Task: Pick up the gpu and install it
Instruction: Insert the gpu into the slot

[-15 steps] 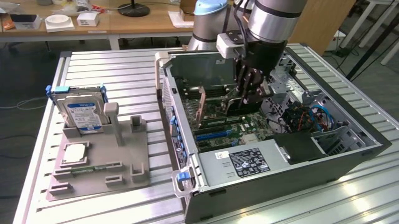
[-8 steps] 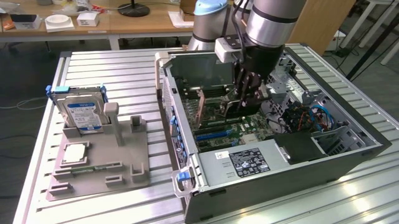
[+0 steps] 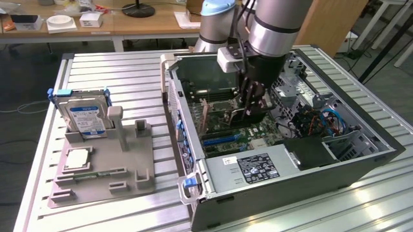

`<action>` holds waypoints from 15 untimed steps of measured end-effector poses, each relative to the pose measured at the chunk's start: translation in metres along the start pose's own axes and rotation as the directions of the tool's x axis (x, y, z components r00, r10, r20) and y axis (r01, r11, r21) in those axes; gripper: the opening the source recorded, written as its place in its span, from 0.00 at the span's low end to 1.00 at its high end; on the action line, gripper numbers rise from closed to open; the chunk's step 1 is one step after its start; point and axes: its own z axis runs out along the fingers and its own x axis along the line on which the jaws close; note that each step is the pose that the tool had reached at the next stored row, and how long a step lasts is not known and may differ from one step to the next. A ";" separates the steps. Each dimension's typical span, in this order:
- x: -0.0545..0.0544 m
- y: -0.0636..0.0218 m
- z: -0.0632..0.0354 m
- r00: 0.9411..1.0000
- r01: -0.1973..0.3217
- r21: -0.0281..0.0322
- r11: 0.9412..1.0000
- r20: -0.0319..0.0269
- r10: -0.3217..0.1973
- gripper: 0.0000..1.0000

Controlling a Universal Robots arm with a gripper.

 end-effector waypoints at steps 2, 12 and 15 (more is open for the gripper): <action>0.000 0.0037 0.0035 1.000 0.000 0.001 1.000 0.000 0.000 0.26; -0.001 0.0103 0.0217 1.000 0.000 0.007 1.000 0.000 0.000 0.26; -0.002 0.0105 0.0272 1.000 0.000 0.007 1.000 0.000 0.000 0.26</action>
